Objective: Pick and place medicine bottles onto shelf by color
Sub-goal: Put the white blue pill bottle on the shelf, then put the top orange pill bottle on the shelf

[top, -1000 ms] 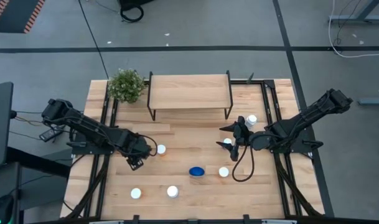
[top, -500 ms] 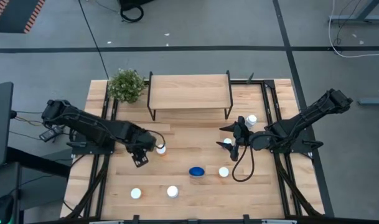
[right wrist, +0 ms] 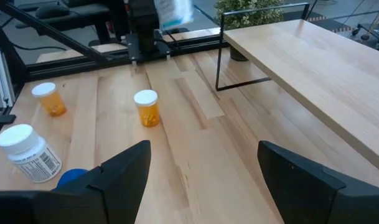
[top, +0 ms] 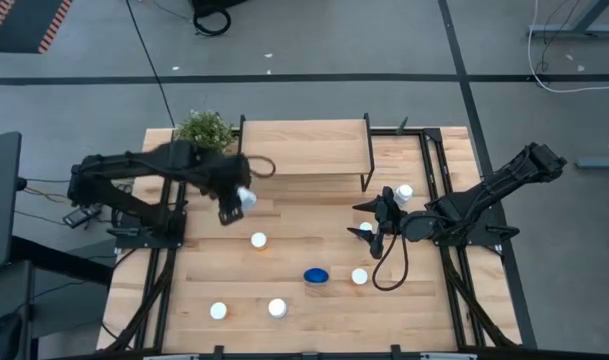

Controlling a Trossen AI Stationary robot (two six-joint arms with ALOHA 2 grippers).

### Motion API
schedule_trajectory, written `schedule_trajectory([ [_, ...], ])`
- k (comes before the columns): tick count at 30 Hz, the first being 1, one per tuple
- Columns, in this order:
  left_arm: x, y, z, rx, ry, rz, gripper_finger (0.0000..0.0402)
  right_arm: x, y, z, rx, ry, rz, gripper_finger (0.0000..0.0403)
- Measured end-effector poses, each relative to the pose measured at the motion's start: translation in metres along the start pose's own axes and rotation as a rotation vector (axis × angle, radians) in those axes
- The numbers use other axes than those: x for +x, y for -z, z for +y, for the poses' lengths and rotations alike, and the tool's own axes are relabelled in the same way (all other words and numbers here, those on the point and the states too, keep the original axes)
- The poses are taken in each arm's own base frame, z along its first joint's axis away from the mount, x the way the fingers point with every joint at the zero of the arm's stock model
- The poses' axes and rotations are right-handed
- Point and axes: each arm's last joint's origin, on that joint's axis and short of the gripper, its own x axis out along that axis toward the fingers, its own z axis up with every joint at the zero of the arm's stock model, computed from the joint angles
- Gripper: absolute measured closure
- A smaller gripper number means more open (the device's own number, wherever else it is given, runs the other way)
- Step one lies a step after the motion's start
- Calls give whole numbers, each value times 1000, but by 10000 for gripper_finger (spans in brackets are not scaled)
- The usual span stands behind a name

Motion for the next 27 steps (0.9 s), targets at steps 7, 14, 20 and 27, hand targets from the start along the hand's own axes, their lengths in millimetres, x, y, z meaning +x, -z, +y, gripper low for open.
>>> schedule_trajectory([
  [7,0,-33,21,78,-61,44,227,0,0,0,16,0,-1,98],
  [14,22,-68,40,178,-116,168,183,0,0,0,18,-1,-3,98],
  [20,38,-92,67,215,-190,239,200,0,0,0,9,-1,-3,98],
  [27,36,-101,84,127,-191,213,238,0,0,1,10,-33,11,98],
])
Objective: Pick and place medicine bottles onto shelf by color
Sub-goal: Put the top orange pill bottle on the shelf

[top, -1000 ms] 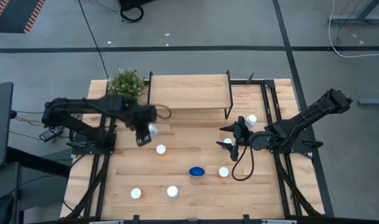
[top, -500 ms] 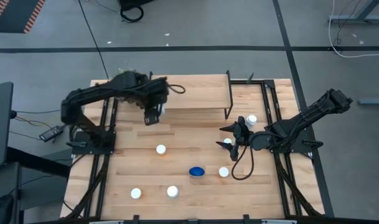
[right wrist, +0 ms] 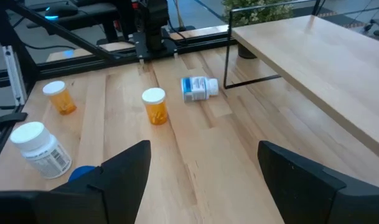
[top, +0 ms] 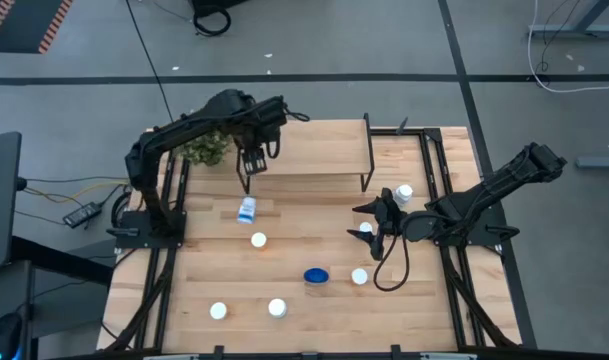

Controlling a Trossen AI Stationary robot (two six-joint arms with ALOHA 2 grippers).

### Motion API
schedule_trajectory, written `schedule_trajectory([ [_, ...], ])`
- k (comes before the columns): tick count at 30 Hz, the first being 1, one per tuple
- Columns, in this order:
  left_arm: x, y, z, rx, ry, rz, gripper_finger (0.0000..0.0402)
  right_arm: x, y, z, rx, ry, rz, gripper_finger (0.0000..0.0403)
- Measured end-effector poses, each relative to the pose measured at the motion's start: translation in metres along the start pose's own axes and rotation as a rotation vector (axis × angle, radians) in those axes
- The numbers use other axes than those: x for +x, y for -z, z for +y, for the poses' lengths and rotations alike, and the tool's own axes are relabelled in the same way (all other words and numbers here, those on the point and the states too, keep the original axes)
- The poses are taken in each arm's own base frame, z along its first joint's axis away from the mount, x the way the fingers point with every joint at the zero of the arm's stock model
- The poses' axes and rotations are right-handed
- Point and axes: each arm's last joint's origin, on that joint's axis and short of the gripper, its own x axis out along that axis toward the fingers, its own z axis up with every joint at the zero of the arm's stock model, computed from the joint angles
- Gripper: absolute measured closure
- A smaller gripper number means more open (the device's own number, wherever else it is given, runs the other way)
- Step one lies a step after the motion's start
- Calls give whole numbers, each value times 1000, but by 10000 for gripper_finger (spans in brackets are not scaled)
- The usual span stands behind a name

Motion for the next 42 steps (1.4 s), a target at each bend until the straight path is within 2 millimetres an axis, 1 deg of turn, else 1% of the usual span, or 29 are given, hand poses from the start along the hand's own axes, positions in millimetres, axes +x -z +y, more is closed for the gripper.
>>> schedule_trajectory([
  [2,-5,2,-5,-40,97,-27,245,0,0,0,-1,-10,5,98],
  [5,-17,6,-17,-65,265,-71,247,0,0,1,-1,-21,10,98],
  [8,-26,10,-32,-69,299,-87,240,0,0,1,0,-23,11,98],
  [10,-24,14,-43,-65,305,-64,230,0,0,1,0,-25,12,98],
  [13,-12,20,-64,-29,319,9,212,0,1,1,1,-44,19,98],
  [17,14,29,-103,69,321,139,186,0,1,2,0,-61,28,98],
  [19,26,32,-121,120,323,162,174,0,1,2,-1,-61,28,98],
  [22,36,35,-146,177,327,135,160,0,1,2,-3,-61,28,98],
  [24,37,35,-161,213,326,94,154,0,1,2,-1,-61,27,98],
  [27,37,36,-179,245,257,23,148,0,1,2,0,-61,27,98],
  [30,37,40,-190,255,187,3,141,0,1,2,9,-61,27,98],
  [36,51,46,-209,254,225,-20,113,0,1,2,13,-62,26,98],
  [40,70,52,-207,236,217,28,92,0,1,2,20,-61,27,98],
  [42,79,53,-205,221,249,49,82,0,1,2,24,-61,27,98],
])
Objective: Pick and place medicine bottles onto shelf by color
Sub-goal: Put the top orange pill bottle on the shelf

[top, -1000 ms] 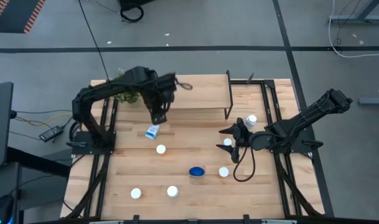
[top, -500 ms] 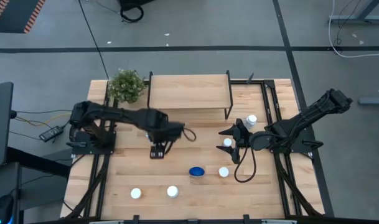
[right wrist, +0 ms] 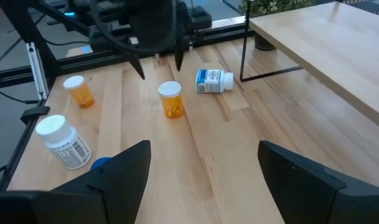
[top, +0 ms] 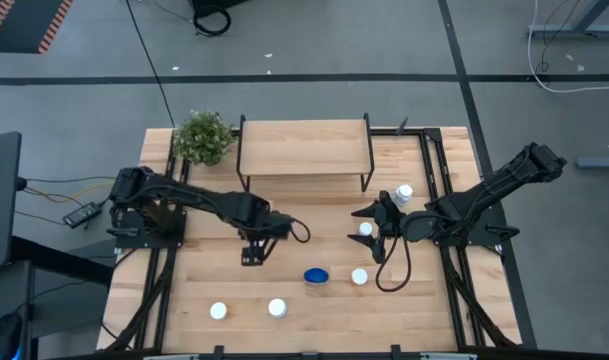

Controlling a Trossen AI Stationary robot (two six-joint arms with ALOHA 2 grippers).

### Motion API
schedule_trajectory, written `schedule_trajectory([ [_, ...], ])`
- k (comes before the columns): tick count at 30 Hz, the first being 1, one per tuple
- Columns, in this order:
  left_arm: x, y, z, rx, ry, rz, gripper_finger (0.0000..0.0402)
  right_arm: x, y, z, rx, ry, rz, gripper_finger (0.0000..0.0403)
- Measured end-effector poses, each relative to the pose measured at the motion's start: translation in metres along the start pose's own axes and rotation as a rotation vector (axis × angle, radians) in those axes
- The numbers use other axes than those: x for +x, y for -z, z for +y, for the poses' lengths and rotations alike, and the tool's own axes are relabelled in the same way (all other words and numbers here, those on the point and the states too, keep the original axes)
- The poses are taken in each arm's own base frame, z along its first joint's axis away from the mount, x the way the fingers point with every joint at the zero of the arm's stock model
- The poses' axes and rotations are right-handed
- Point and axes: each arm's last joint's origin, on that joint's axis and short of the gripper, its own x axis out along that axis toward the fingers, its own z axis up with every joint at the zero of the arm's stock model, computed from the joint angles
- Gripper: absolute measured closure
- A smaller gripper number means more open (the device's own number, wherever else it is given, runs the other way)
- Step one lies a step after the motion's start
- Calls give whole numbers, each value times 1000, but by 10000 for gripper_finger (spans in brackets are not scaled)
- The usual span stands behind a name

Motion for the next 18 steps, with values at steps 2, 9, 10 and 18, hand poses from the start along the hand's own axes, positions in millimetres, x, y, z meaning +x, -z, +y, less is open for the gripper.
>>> schedule_trajectory([
  [2,6,-1,4,-22,22,-12,72,0,0,0,0,0,0,98],
  [9,15,-4,11,-44,30,-46,48,0,0,0,0,0,1,98],
  [10,16,-4,11,-44,33,-49,45,0,0,0,0,0,1,98],
  [18,34,4,12,-43,33,-22,40,0,1,0,-4,2,6,98],
])
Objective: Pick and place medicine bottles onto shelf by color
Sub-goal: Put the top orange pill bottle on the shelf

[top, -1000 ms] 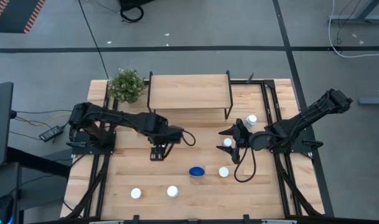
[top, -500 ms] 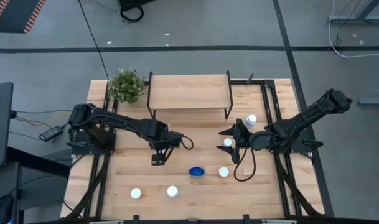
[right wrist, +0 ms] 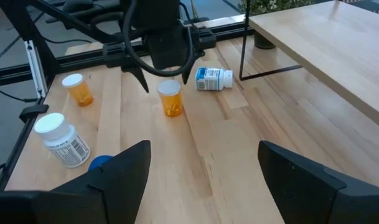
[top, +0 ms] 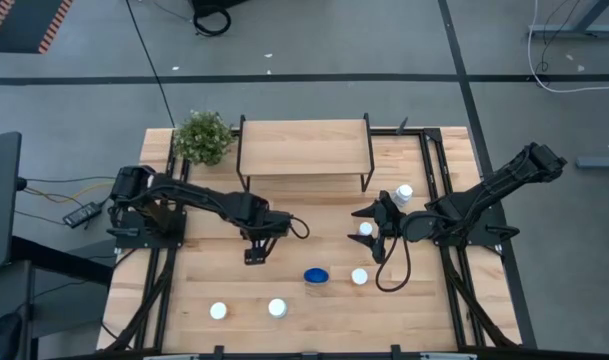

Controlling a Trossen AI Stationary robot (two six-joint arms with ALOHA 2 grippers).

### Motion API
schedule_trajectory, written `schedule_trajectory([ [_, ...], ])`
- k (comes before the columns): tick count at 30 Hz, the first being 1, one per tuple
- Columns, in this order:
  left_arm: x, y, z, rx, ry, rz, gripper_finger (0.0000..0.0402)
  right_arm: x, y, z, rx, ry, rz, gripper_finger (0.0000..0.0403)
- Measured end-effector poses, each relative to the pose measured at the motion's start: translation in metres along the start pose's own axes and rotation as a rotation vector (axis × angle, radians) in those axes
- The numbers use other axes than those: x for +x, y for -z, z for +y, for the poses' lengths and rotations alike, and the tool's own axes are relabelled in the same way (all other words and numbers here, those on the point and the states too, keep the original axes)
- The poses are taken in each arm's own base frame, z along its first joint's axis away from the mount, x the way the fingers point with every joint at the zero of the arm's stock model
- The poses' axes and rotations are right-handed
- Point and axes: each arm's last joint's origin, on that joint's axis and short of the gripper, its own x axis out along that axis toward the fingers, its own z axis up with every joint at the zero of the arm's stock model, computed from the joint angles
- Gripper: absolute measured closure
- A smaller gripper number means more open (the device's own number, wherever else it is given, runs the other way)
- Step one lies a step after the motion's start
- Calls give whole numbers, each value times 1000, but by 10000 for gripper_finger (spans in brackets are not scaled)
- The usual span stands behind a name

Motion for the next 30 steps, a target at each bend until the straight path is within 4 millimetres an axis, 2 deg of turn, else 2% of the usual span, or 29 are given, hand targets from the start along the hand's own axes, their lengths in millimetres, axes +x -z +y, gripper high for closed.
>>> schedule_trajectory([
  [12,6,-2,0,-12,6,-40,42,0,0,0,1,0,0,98],
  [23,6,-2,-1,-12,-22,-48,91,0,0,0,3,0,0,98],
  [30,6,-1,-5,-2,-22,-47,98,0,0,0,2,-14,6,98],
])
